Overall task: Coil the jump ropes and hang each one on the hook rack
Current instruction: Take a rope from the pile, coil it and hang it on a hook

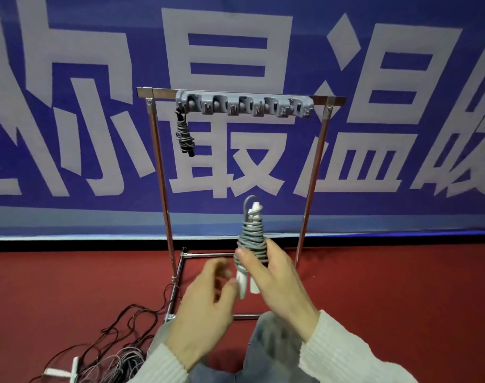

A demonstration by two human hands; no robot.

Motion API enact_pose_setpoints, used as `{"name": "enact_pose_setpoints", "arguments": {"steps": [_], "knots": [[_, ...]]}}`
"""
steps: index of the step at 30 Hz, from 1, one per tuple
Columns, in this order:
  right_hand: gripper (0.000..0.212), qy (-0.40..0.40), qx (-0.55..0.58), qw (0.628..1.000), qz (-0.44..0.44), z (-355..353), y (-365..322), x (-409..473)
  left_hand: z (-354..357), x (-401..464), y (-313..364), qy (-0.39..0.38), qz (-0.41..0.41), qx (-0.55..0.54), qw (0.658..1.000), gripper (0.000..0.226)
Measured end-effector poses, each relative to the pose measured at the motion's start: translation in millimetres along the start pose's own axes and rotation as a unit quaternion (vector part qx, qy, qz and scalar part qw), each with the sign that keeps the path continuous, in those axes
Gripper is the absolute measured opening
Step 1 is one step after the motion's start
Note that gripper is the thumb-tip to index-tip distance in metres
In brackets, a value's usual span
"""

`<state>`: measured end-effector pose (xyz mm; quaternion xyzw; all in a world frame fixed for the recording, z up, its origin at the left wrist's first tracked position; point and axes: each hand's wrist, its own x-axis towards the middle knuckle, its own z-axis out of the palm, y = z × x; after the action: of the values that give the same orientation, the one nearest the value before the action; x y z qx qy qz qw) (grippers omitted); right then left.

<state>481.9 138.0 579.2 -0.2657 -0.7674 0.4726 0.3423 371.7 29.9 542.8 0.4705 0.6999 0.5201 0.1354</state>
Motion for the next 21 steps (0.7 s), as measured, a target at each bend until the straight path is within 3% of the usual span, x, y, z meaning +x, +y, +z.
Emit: {"name": "enact_pose_setpoints", "arguments": {"steps": [2, 4, 6, 10, 15, 19, 21], "knots": [[0.036, 0.012, -0.164, 0.986, -0.026, -2.1, -1.5, -0.7, -3.9, -0.2, 10.1, -0.007, -0.05, -0.16, 0.986, 0.039], [0.038, -0.006, -0.335, 0.941, -0.05, 6.2, -8.7, -5.3, 0.5, 4.3, 24.6, -0.037, -0.106, -0.341, 0.933, 0.041], [0.03, -0.02, -0.395, 0.916, -0.066, 17.3, -13.7, -8.2, 7.1, 10.2, 31.8, -0.02, -0.147, -0.435, 0.888, 0.035], [0.032, -0.063, -0.267, 0.961, -0.032, 16.9, -14.7, -2.4, 15.0, 13.1, 32.5, 0.046, -0.161, -0.523, 0.836, 0.035], [0.053, -0.14, -0.141, 0.978, -0.061, 3.6, -6.6, 4.9, 10.1, 16.5, 30.1, 0.056, -0.144, -0.605, 0.781, 0.034], [0.047, -0.141, -0.069, 0.984, -0.089, -5.1, 4.0, 7.6, -3.8, 14.6, 23.7, 0.029, -0.15, -0.607, 0.78, 0.045], [0.037, -0.108, 0.024, 0.99, -0.091, -0.2, 6.3, 6.7, -7.0, 13.4, 26.1, 0.035, -0.144, -0.593, 0.792, 0.034]]}}
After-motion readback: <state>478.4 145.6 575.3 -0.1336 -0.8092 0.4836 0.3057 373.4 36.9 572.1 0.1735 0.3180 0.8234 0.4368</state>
